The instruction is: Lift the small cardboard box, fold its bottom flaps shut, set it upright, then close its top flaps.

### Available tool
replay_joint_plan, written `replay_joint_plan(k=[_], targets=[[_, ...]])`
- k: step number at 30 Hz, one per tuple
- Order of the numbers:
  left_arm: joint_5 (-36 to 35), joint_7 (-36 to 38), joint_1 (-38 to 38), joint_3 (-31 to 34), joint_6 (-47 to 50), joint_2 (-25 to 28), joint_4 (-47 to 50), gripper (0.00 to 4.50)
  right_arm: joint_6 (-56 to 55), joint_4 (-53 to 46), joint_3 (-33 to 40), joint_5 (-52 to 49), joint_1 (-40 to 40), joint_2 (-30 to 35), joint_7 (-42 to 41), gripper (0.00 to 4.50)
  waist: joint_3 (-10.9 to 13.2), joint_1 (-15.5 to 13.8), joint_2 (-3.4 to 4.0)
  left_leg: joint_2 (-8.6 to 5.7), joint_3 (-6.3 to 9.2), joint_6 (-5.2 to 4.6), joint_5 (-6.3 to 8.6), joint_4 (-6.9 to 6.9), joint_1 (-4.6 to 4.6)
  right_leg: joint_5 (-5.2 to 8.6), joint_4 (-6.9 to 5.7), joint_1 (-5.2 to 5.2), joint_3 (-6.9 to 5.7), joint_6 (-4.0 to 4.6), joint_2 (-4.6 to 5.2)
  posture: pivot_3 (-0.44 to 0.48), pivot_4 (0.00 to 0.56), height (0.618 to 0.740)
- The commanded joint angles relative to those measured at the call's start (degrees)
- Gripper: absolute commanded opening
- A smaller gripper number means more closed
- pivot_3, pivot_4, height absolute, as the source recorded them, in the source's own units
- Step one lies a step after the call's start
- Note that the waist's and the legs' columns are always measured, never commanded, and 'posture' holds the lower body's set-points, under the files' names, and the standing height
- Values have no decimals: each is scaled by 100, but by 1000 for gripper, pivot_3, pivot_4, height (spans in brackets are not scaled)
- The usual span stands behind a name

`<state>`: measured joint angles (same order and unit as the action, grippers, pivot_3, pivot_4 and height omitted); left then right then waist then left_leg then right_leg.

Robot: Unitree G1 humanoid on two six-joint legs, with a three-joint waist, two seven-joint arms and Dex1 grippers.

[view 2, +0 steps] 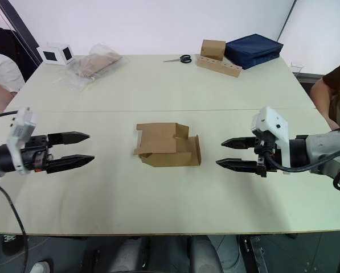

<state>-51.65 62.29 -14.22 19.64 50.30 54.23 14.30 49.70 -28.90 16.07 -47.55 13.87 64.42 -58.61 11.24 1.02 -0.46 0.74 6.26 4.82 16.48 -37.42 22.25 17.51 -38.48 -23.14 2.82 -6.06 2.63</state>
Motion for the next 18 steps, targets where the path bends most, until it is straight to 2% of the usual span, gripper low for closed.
replay_joint_plan(k=[1, 8, 13, 18], targets=[[-574, -406, -763, -411, 978, -492, -707, 4500, -75, -249, -40, -8, 57, -147, 205, 2774, 0, -10, 0, -1, 0, 0, 0, -1, 0, 0, -1, 1, 0, 0, 1, 0, 150, 740], [-453, -629, -2133, -1069, 2061, -1281, -2489, 4500, -22, -574, 35, -56, -168, -352, 564, 2774, 0, 20, -2, -4, 4, 0, 0, -6, 4, 0, -7, -6, -2, 0, -2, 0, 150, 740], [-77, -512, -2791, -1436, 2180, -1637, -3445, 4500, 66, -889, 256, -167, -481, -458, 854, 2774, -1, 12, -3, -5, 5, 1, -1, -10, 6, 0, -11, -7, -2, 0, -2, 0, 150, 740], [325, -216, -3045, -1759, 2024, -1791, -3886, 4500, 115, -1110, 459, -276, -734, -494, 1035, 2774, -1, 15, -3, -5, 5, 1, 0, -16, 6, 0, -13, -7, -1, 0, -2, 0, 150, 740]])
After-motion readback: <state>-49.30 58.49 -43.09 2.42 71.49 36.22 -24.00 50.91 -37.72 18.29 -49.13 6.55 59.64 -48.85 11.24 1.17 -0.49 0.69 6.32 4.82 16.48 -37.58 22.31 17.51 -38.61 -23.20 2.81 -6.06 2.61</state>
